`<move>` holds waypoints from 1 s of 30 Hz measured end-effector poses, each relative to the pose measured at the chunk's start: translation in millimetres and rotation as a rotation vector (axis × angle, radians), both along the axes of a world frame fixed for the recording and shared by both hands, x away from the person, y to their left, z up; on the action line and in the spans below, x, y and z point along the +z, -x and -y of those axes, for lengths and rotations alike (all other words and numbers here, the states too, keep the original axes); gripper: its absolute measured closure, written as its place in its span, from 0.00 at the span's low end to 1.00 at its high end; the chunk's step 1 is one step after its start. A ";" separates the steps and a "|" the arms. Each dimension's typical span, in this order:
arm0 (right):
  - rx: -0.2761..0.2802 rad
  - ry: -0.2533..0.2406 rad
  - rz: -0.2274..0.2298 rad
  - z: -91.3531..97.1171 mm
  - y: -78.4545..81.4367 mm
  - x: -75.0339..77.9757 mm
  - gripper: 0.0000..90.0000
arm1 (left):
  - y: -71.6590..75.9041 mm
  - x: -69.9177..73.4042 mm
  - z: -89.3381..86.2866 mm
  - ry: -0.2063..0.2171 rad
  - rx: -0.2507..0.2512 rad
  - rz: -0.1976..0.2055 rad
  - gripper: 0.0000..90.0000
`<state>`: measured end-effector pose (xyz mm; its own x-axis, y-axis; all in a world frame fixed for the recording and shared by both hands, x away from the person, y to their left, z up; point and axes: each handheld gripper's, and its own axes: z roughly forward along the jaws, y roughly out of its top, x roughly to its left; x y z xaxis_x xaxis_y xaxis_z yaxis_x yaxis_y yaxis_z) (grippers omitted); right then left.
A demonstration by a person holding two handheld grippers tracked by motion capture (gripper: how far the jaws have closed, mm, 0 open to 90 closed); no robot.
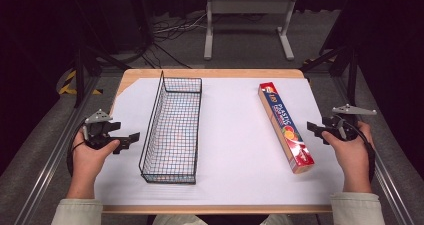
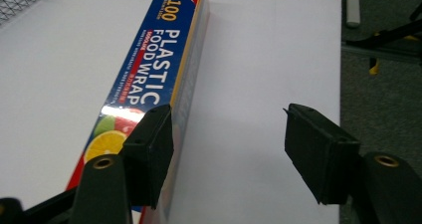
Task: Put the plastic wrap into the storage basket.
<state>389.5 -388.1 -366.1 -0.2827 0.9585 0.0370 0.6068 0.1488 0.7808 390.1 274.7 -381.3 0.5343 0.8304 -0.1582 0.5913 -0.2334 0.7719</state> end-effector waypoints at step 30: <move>0.041 0.046 -0.190 -66.9 -30.4 18.0 0.24 | 9.2 7.4 8.6 -0.035 0.021 0.056 0.07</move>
<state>419.9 -321.2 -348.1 -0.3134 0.9483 0.0495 0.7352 0.2094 0.6447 380.9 266.1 -373.9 0.5238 0.8460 -0.0992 0.5525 -0.2488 0.7955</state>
